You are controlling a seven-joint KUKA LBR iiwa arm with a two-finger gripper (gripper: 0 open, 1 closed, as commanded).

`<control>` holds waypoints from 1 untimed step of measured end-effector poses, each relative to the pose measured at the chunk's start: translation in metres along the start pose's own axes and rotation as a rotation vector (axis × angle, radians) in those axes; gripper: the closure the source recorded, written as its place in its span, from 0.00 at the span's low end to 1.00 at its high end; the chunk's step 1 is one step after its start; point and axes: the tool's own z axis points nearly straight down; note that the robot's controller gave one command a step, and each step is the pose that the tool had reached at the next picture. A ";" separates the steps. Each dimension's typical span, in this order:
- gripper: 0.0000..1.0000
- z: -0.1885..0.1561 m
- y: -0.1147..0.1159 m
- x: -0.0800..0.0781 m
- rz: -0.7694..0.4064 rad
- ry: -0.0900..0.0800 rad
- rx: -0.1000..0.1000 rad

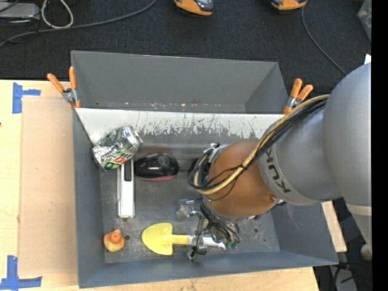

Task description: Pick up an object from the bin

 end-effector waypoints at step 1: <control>1.00 0.005 0.003 -0.006 -0.112 0.013 -0.001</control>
Offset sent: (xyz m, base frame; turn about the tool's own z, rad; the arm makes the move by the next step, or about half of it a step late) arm 0.0000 0.0000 0.0000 0.0000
